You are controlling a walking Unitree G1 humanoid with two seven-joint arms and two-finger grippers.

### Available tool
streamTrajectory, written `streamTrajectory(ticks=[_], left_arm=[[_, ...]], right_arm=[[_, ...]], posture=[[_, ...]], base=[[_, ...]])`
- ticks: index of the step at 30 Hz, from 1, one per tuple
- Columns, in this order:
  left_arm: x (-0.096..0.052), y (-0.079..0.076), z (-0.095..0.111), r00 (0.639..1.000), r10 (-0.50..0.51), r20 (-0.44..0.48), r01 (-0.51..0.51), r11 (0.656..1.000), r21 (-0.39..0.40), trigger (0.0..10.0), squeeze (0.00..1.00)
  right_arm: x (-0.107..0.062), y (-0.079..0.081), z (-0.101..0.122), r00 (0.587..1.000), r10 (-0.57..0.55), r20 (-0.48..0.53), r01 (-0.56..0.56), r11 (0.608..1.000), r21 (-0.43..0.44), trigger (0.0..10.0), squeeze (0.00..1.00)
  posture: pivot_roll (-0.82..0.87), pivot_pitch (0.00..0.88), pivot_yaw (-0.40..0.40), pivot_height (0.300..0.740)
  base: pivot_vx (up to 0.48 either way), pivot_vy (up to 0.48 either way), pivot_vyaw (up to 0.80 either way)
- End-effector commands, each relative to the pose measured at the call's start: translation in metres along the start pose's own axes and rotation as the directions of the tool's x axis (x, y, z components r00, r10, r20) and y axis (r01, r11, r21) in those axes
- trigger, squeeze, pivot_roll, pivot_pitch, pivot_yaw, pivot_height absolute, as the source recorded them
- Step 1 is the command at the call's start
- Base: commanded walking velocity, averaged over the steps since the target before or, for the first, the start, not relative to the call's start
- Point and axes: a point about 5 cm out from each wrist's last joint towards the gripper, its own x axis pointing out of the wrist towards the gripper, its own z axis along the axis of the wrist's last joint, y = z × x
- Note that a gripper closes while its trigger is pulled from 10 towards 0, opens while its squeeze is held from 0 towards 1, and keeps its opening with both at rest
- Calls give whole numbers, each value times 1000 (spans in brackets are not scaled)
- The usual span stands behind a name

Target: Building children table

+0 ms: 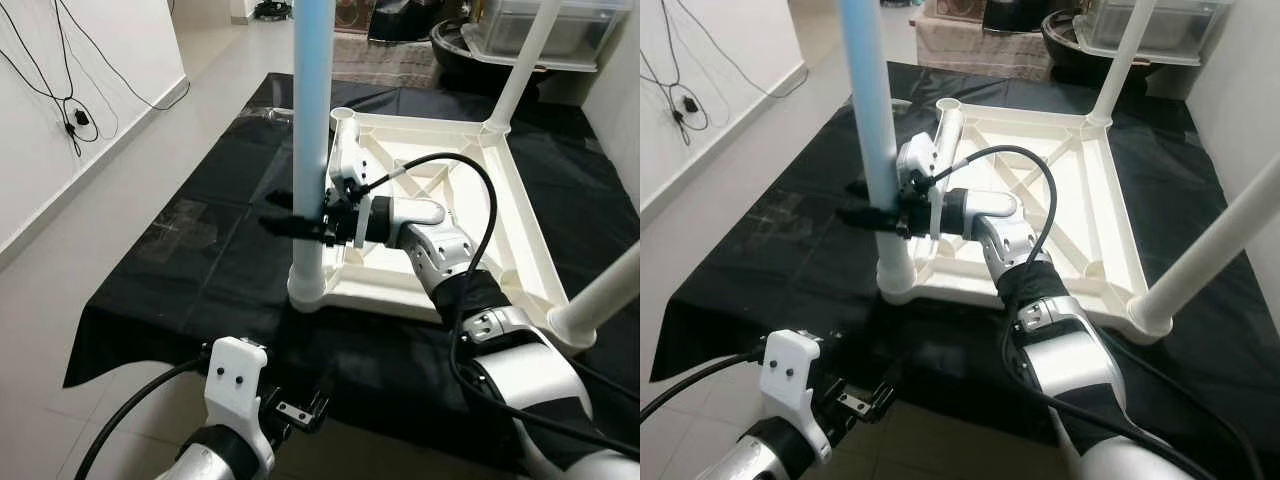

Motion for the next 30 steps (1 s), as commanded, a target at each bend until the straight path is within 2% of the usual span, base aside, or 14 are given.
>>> streamTrajectory(ticks=[1,6,8,9,11,12,16,19,21,23,24,26,29,30], left_arm=[[1,2,-3,1000,8,-11,-8,1000,3,10000,0],[4,5,-4,1000,11,-9,-11,1000,10,10000,0],[5,7,-5,1000,13,-8,-13,1000,13,10000,0],[5,7,-5,1000,13,-8,-13,1000,13,10000,0],[7,9,-6,1000,13,-7,-13,1000,17,10000,0],[7,9,-6,1000,13,-7,-13,1000,17,10000,0],[10,11,-6,1000,10,-4,-10,1000,24,10000,0],[13,15,-6,1000,13,3,-13,999,36,10000,0],[13,15,-6,1000,13,3,-13,999,36,10000,0],[16,17,-7,1000,17,5,-17,999,41,10000,0],[16,17,-7,1000,17,5,-17,999,41,10000,0],[18,19,-8,1000,22,7,-23,999,43,10000,0],[19,20,-8,1000,25,8,-26,999,43,10000,0],[19,21,-9,1000,28,9,-29,999,43,10000,0]], right_arm=[[-14,-1,-36,985,-86,-150,96,993,66,10000,0],[-26,-6,-46,937,-289,-198,305,951,51,10000,0],[-32,-11,-52,849,-471,-239,489,872,15,10000,0],[-32,-11,-52,849,-471,-239,489,872,15,10000,0],[-36,-12,-57,716,-642,-275,670,743,11,10000,0],[-36,-12,-57,716,-642,-275,670,743,11,10000,0],[-37,-6,-60,591,-753,-289,791,611,28,10000,0],[-37,7,-58,360,-892,-271,932,359,57,10000,0],[-37,7,-58,360,-892,-271,932,359,57,10000,0],[-40,11,-57,184,-943,-277,983,176,55,10000,0],[-40,11,-57,184,-943,-277,983,176,55,10000,0],[-42,17,-54,12,-959,-282,999,0,41,10000,0],[-43,20,-53,-60,-958,-280,997,-72,34,10000,0],[-42,24,-51,-143,-953,-268,988,-154,19,10000,0]], posture=[[224,178,-37,740],[216,158,-30,740],[214,155,-29,740],[214,155,-29,740],[209,150,-25,740],[209,150,-25,740],[211,141,-20,740],[213,129,-19,740],[213,129,-19,740],[213,118,-18,740],[213,118,-18,740],[216,113,-18,740],[215,111,-18,740],[215,110,-18,740]], base=[[0,0,0],[0,0,0],[0,0,0],[0,0,0],[0,0,0],[0,0,0],[0,0,0],[0,0,0],[0,0,0],[0,0,0],[0,0,0],[0,0,0],[0,0,0],[0,0,0]])
